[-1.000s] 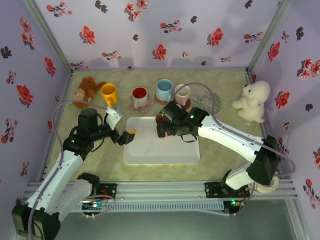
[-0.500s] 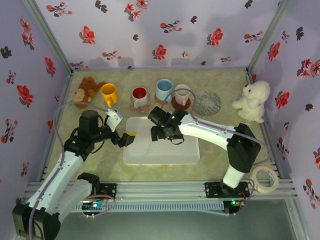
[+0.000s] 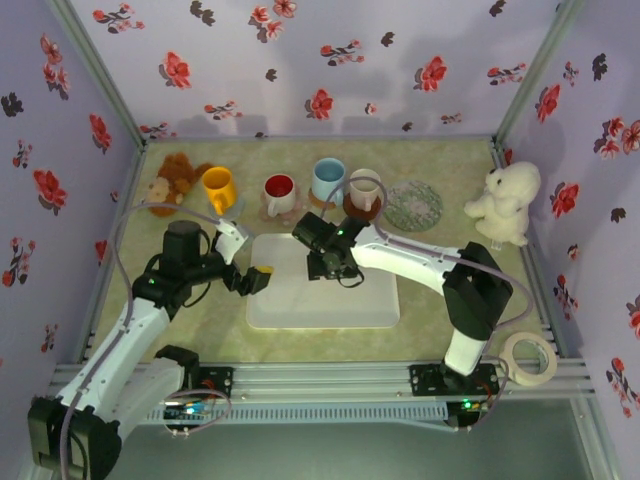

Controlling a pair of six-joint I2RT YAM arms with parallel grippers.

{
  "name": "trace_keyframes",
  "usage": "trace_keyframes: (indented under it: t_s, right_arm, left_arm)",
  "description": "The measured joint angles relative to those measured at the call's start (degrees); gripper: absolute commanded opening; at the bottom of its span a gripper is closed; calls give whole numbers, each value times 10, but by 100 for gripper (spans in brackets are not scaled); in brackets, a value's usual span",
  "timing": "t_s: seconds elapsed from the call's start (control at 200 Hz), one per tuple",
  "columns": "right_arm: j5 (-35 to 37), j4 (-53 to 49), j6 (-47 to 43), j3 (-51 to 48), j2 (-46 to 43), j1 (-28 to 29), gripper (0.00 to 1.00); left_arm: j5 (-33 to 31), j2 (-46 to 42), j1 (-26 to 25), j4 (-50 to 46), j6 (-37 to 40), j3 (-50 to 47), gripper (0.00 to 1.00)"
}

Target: Place the cup by the coaster

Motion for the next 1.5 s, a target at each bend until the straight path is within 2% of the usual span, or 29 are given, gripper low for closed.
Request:
trace_keyframes:
  t_s: [0.495,1.17,1.5]
  right_arm:
    - [7,-14,-9,0,0,-5,36]
    - [12,-18,-15,0,13,-5,18]
    - [16,-20,-26,0,12,-5,0]
  left_arm:
    - [13,23,0,4,0,0,99]
    - [21,38,0,10,-1,0,99]
    - [21,48,0,16,-3,0,99]
